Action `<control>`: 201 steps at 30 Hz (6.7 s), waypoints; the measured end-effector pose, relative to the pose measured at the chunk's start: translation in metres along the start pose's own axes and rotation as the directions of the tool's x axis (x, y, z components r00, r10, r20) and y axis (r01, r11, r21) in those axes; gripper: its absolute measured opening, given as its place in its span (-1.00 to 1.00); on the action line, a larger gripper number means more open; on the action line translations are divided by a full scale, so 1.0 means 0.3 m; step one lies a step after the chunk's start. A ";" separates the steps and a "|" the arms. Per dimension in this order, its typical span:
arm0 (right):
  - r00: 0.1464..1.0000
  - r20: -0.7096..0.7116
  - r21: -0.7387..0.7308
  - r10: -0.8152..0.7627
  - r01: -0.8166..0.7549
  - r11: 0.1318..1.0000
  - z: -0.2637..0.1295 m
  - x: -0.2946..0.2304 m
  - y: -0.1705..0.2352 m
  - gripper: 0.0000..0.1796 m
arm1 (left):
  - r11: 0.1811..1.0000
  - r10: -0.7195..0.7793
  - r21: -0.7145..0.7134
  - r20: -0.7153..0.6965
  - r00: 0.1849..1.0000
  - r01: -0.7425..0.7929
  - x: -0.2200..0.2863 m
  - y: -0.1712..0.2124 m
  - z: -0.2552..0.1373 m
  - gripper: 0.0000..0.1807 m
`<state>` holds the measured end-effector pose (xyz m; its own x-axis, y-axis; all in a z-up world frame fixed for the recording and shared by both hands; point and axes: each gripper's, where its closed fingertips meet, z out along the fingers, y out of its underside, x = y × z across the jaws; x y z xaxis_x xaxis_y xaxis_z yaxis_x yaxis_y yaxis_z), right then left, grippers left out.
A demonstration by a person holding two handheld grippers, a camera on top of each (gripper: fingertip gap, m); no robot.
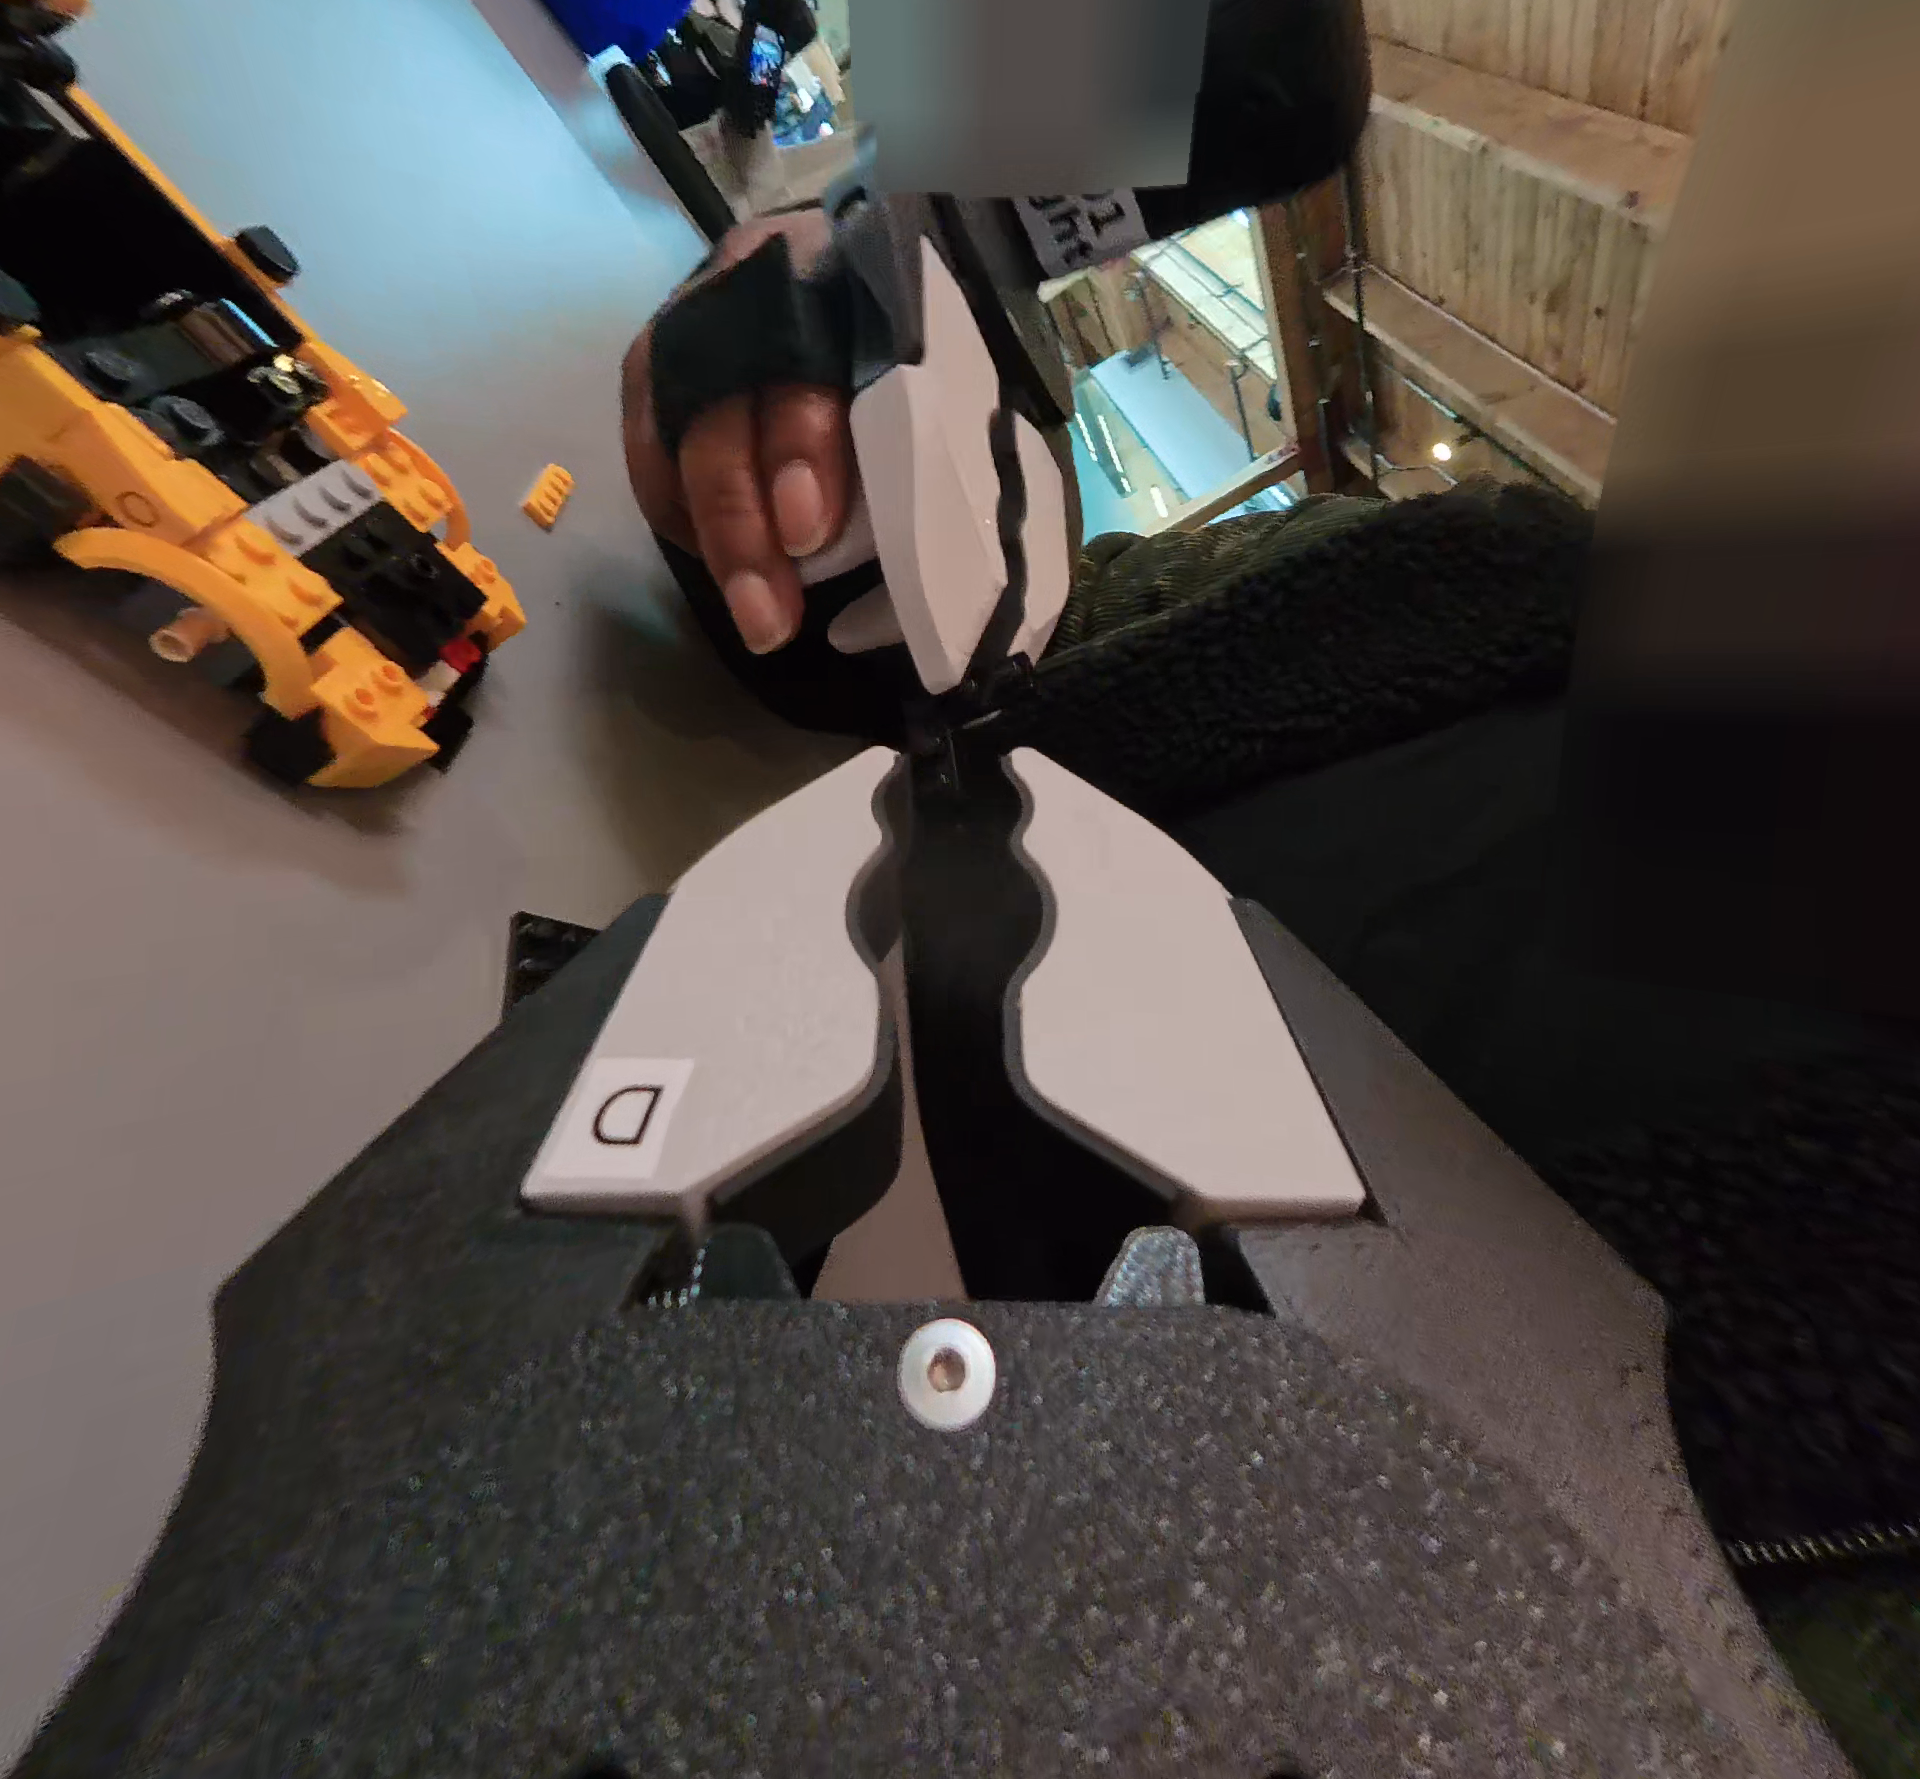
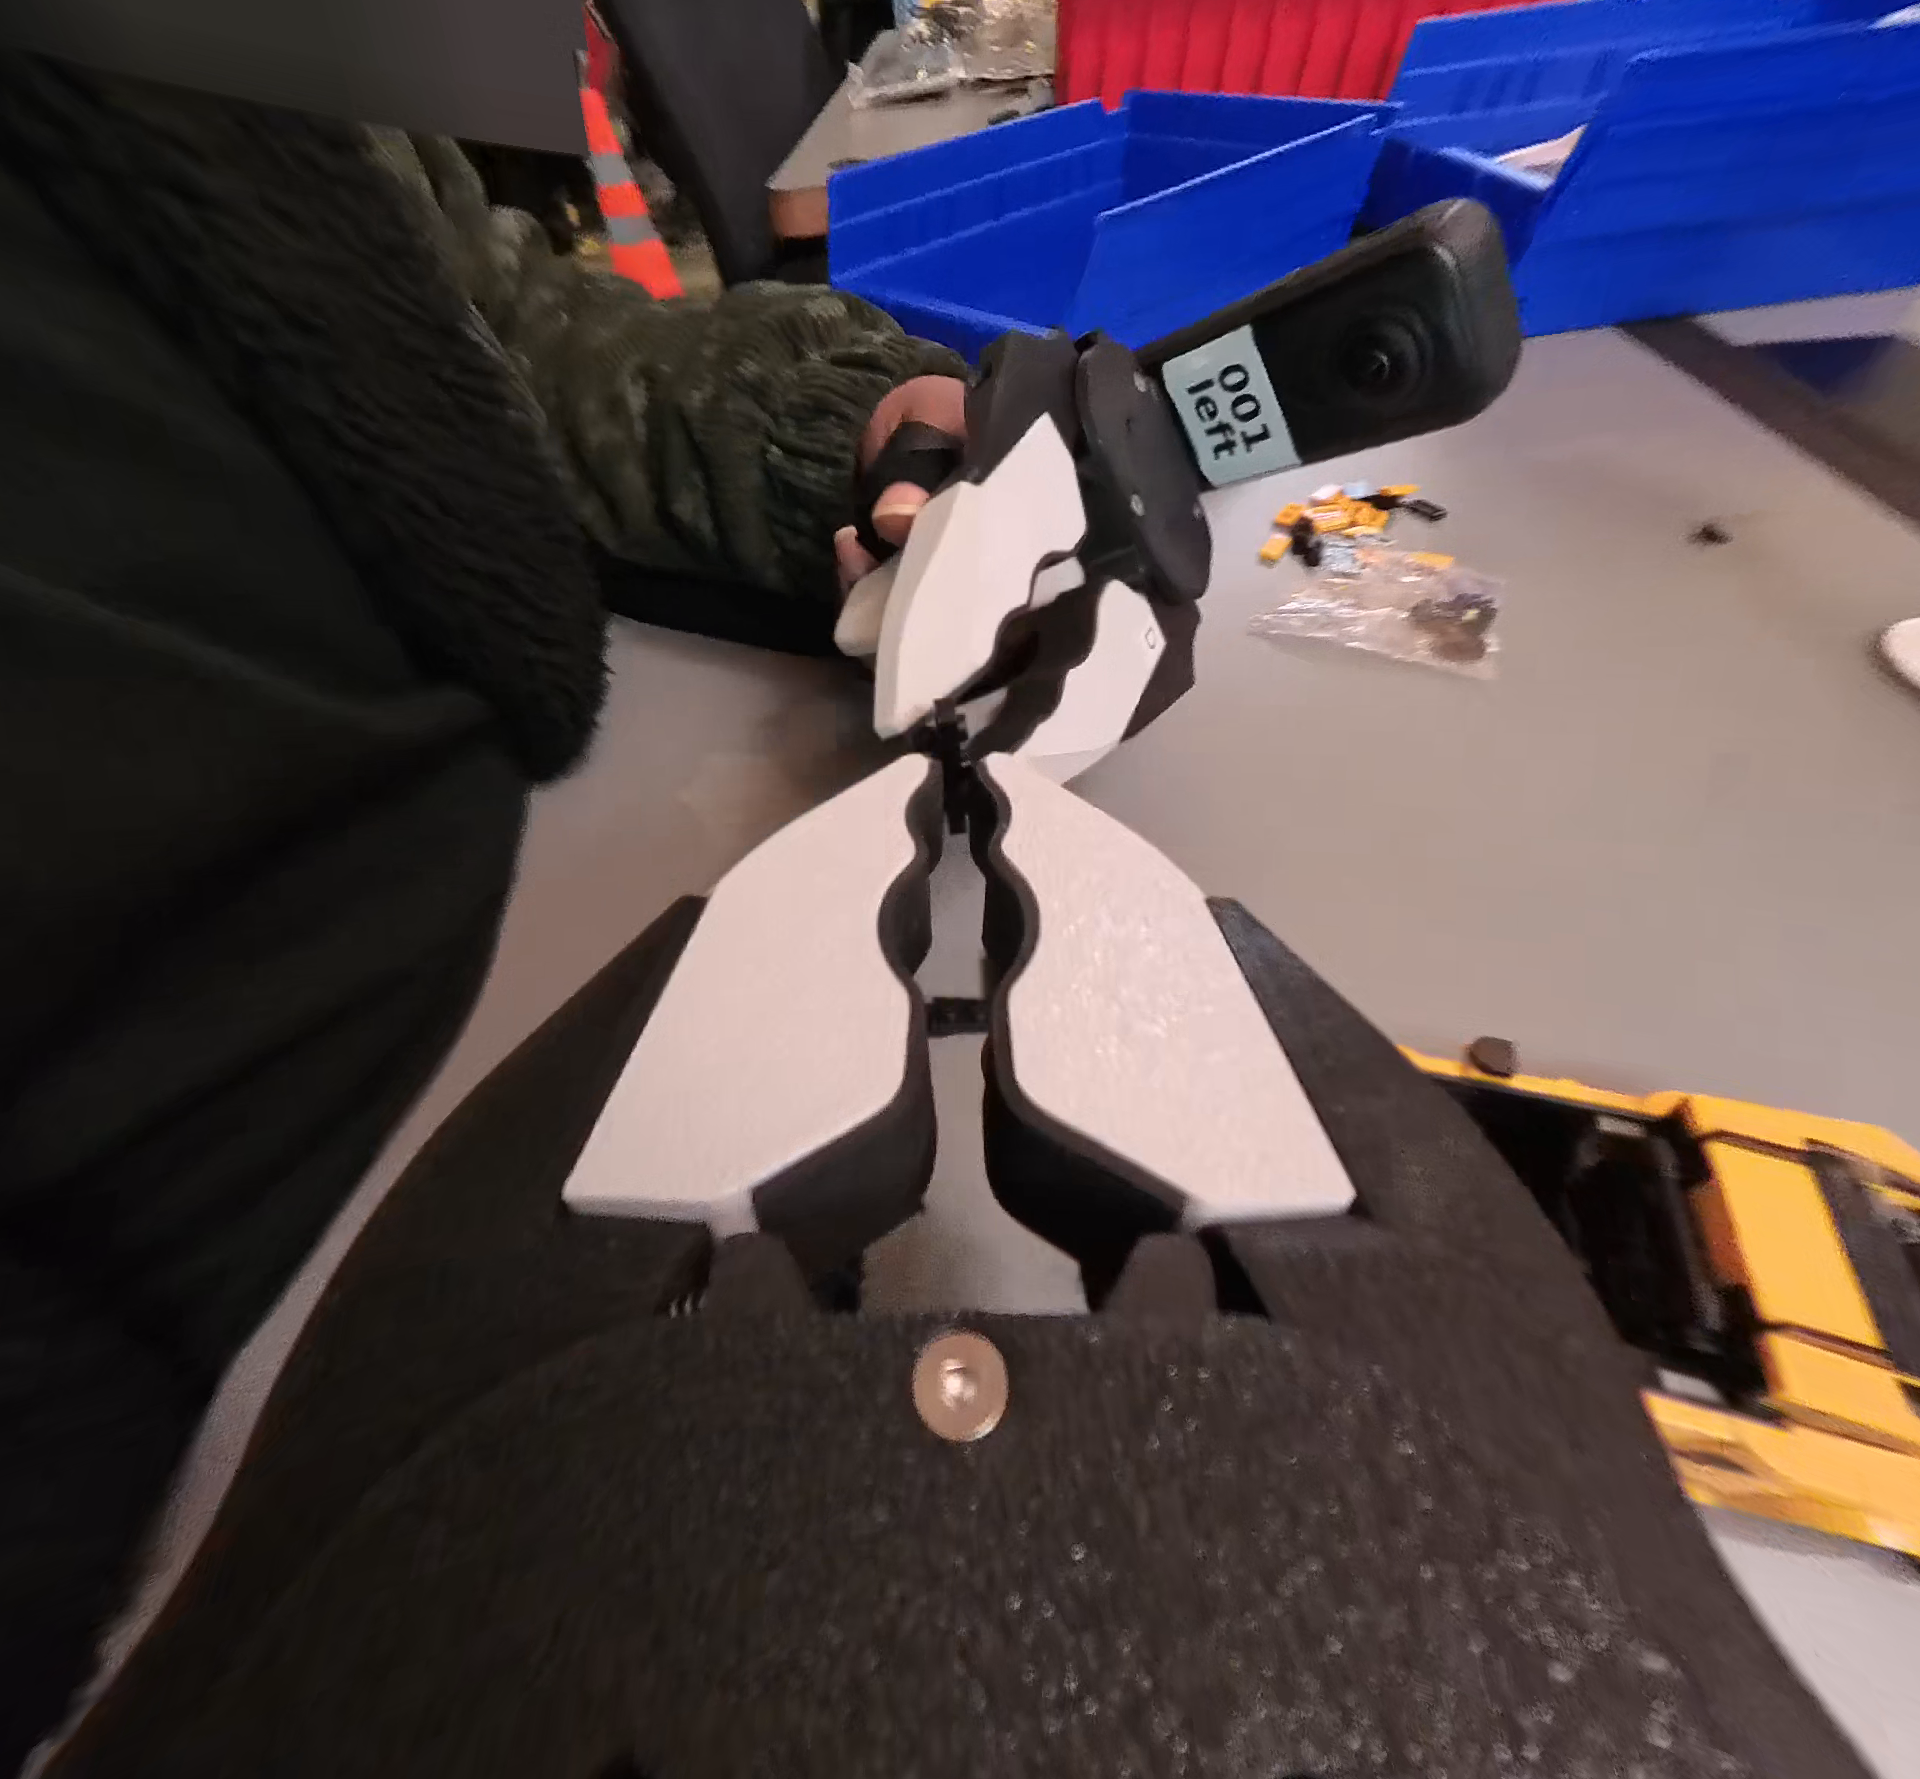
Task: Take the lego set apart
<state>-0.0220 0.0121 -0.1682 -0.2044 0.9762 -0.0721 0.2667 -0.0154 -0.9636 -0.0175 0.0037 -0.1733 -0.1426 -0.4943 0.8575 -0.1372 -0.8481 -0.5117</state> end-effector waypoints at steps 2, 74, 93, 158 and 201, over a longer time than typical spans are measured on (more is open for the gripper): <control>0.997 0.060 0.008 0.057 -0.058 0.998 -0.004 -0.014 -0.002 -0.95 | 1.000 -0.017 -0.009 -0.022 1.000 0.017 0.006 0.006 0.006 -0.79; 0.960 -0.219 0.046 0.175 -0.169 0.984 -0.142 0.215 0.028 -0.92 | 0.826 0.563 -0.464 0.659 0.498 -0.319 -0.313 -0.005 -0.222 -0.91; 0.936 -0.244 0.025 -0.254 0.268 0.963 -0.048 0.091 -0.039 -0.92 | 0.967 0.152 0.181 0.163 0.975 -0.181 -0.027 -0.138 0.001 -0.70; 0.854 -0.276 -0.292 -0.440 0.361 0.885 0.010 0.128 0.099 -0.96 | 0.985 0.106 0.076 0.427 0.898 -0.152 -0.151 -0.084 -0.037 -0.95; 0.855 -0.280 -0.305 -0.437 0.352 0.885 0.014 0.131 0.106 -0.91 | 0.985 0.062 0.128 0.353 0.934 -0.114 -0.140 -0.092 -0.040 -0.96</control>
<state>-0.0257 0.0490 -0.2028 -0.0275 0.9016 0.4317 0.4515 0.3965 -0.7993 -0.0196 0.0501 -0.1958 0.2045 -0.5811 0.7877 0.0068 -0.8039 -0.5948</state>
